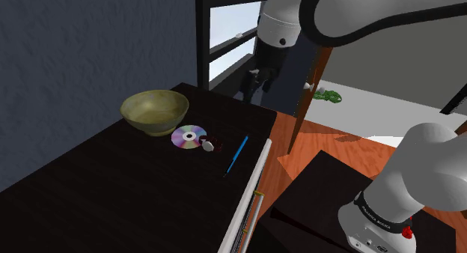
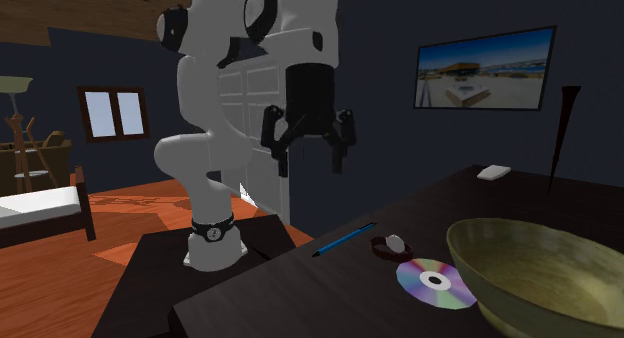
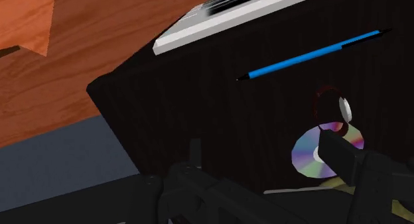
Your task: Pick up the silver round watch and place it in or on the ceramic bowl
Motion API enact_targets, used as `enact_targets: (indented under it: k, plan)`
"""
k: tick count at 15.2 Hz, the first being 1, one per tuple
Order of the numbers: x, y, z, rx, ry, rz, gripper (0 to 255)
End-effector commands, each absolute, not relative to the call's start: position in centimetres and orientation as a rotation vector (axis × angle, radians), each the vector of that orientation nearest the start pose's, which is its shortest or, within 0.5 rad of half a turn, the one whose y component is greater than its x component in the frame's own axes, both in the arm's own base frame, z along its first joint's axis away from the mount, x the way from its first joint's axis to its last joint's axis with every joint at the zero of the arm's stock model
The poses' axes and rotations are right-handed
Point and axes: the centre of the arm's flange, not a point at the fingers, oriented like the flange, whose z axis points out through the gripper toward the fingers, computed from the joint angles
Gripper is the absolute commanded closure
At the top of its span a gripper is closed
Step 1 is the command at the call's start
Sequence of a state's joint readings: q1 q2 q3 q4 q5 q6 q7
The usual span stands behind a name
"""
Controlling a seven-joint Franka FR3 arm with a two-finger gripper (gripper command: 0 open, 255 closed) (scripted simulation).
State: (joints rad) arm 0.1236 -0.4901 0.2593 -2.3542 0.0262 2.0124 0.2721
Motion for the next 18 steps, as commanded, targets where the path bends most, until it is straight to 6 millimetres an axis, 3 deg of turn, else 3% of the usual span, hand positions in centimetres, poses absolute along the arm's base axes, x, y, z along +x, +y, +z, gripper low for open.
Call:
enact_targets:
  k: [1,13,18]
  plan:
    - [39.5,19.2,50.5,-3.176,-0.138,-0.268,0]
    - [44.9,32.3,44.3,-3.164,-0.205,-0.358,0]
    - [45.4,32.2,42.2,-3.164,-0.205,-0.358,0]
